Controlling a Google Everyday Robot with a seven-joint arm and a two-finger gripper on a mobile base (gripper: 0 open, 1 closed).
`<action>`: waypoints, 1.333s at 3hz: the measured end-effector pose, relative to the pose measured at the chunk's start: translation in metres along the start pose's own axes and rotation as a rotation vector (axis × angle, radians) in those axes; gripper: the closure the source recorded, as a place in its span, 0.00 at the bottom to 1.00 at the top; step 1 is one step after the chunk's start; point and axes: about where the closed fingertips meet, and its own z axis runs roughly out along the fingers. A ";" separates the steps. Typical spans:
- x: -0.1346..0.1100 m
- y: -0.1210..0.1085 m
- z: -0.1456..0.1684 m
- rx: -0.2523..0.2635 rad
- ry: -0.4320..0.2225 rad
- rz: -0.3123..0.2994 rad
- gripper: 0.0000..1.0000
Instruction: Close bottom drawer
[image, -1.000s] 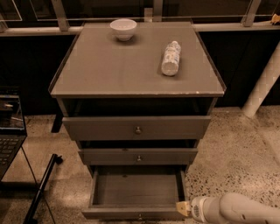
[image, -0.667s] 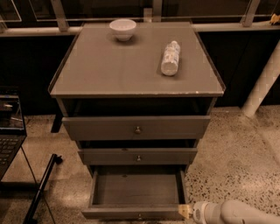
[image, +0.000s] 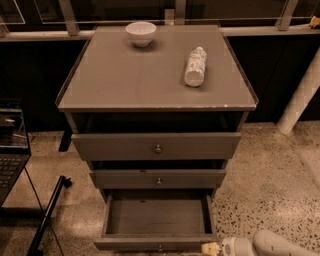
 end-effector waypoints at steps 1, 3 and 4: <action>0.008 -0.023 0.035 -0.099 0.091 0.039 1.00; -0.004 -0.032 0.038 -0.128 0.102 0.047 1.00; -0.002 -0.042 0.051 -0.136 0.115 0.067 1.00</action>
Offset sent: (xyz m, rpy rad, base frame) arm 0.0030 0.0057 -0.0389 0.0811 0.0801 0.0515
